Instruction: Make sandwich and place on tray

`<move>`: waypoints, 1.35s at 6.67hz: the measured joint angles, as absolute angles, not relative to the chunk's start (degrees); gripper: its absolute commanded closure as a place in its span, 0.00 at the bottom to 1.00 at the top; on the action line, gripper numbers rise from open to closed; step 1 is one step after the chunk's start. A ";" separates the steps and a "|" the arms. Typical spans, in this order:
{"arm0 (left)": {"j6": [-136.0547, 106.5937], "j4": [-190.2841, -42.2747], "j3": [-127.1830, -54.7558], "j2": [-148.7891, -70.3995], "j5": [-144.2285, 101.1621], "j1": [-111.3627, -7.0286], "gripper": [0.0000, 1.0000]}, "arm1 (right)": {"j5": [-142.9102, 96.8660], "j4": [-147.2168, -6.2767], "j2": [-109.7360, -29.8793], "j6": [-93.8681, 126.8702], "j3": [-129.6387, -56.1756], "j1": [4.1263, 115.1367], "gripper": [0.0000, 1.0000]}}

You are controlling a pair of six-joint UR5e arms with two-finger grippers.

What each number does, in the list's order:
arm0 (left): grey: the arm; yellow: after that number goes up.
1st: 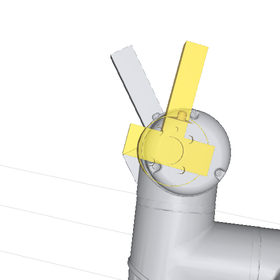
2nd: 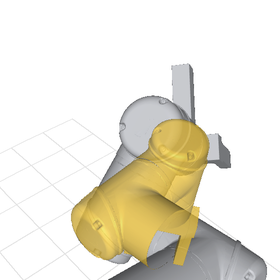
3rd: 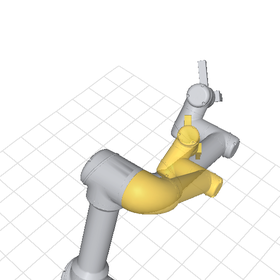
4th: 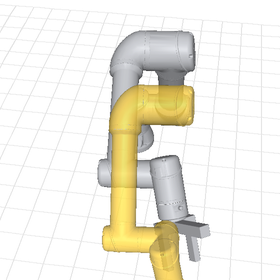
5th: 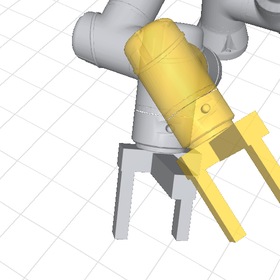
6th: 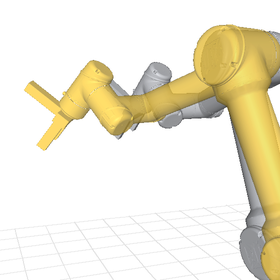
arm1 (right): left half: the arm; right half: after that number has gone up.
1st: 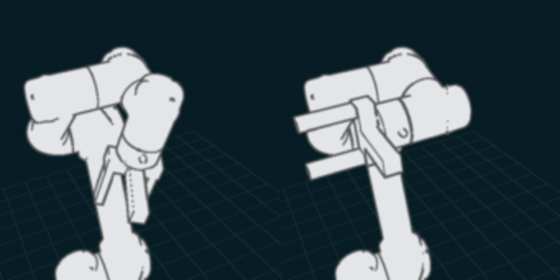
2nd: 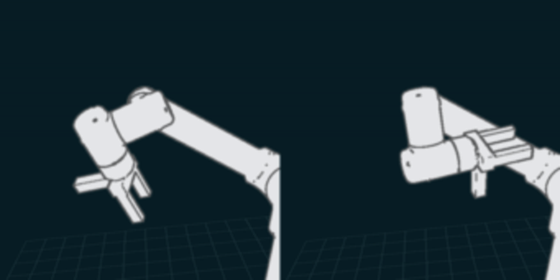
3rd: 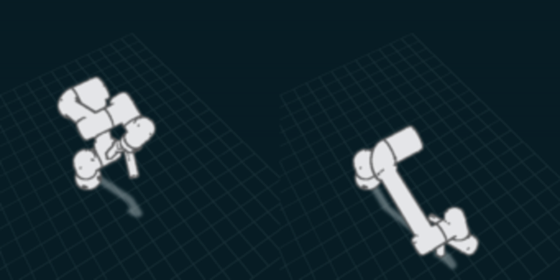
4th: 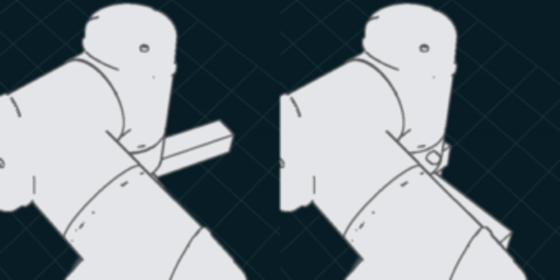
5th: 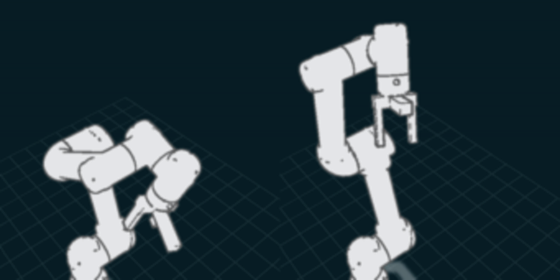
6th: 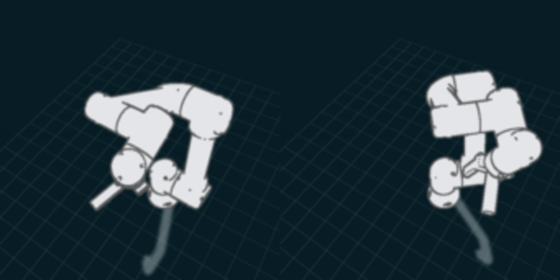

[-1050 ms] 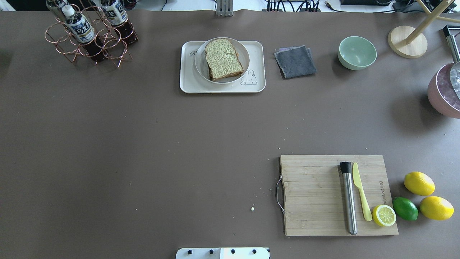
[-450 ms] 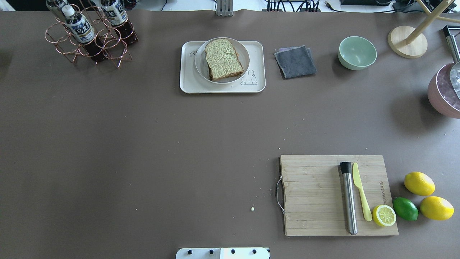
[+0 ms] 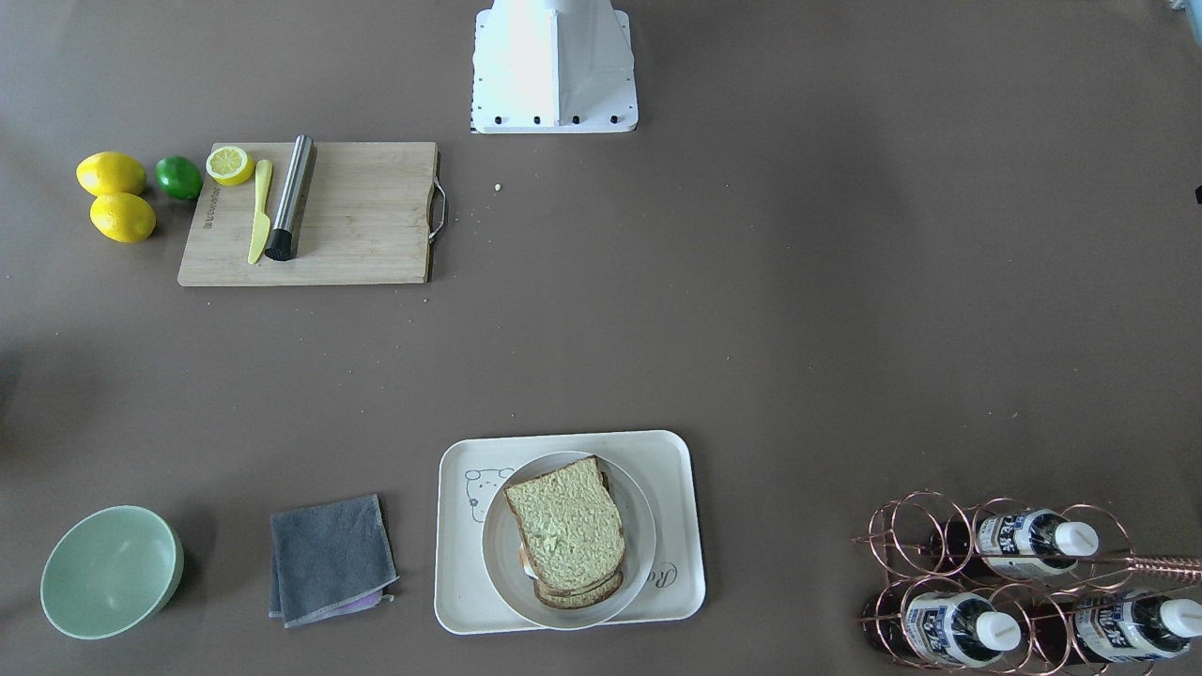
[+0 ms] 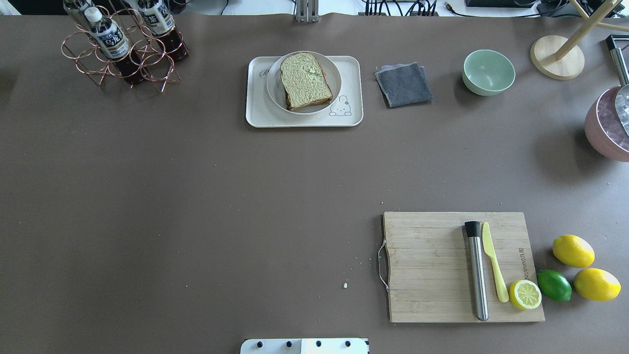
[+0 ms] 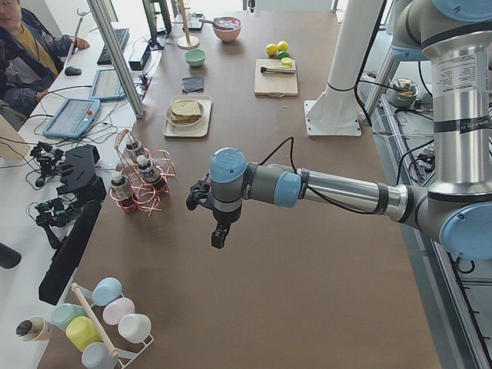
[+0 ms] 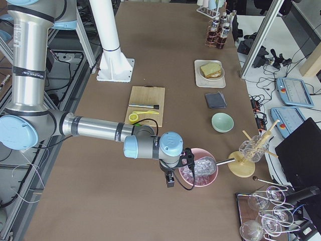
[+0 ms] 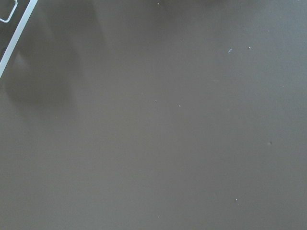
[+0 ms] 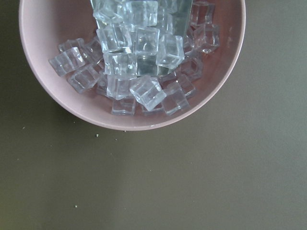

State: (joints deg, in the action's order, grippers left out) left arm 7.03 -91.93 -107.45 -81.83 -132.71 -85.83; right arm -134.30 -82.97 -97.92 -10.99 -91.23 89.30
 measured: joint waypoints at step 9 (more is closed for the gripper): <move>6.94 -91.93 -107.34 -81.21 -132.98 -85.87 0.03 | -133.42 -82.97 -97.91 -10.99 -90.97 90.34 0.00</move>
